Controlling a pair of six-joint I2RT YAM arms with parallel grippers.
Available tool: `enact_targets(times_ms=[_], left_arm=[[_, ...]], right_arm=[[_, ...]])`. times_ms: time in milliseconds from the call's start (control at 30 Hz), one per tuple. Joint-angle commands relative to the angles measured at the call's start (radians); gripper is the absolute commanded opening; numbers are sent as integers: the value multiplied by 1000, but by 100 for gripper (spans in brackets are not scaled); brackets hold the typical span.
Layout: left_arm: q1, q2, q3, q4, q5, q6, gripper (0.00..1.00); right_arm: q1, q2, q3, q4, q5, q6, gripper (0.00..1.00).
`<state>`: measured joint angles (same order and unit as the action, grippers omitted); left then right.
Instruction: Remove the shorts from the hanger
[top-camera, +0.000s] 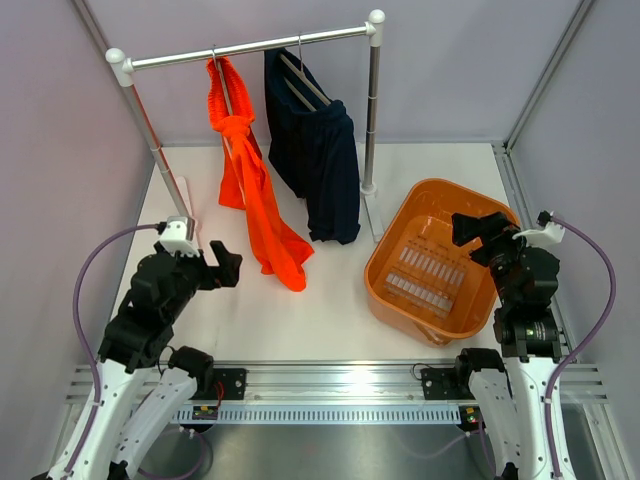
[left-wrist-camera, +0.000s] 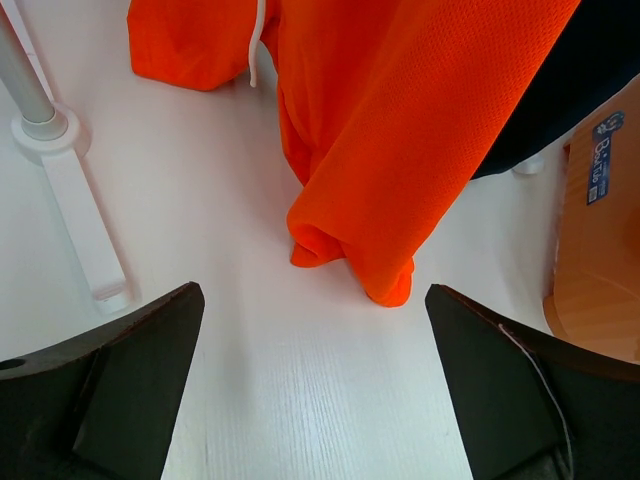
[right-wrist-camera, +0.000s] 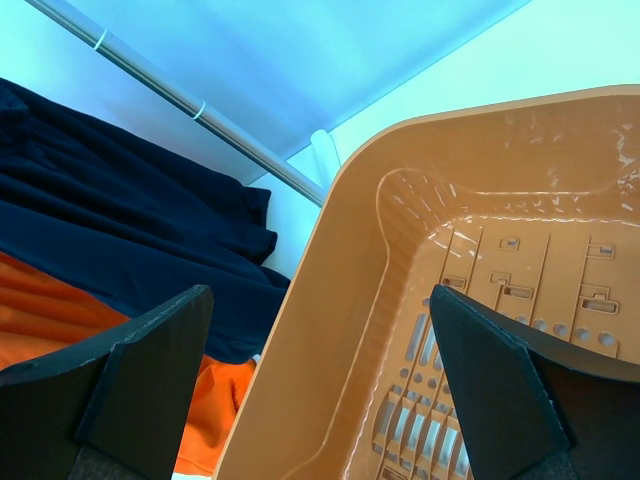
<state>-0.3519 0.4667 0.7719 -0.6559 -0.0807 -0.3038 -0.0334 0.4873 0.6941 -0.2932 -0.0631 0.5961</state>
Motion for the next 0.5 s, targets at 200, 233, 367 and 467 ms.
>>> enact_targets(times_ms=[200, 233, 367, 467], left_arm=[[7, 139, 232, 120, 38, -15, 99], [5, 159, 262, 133, 50, -20, 99], [7, 251, 394, 185, 30, -53, 99], [7, 312, 481, 242, -19, -66, 98]], right_arm=[[1, -26, 65, -49, 17, -38, 99], [1, -26, 62, -50, 16, -35, 99], [1, -23, 61, -49, -12, -28, 99], [1, -16, 67, -49, -27, -27, 99]])
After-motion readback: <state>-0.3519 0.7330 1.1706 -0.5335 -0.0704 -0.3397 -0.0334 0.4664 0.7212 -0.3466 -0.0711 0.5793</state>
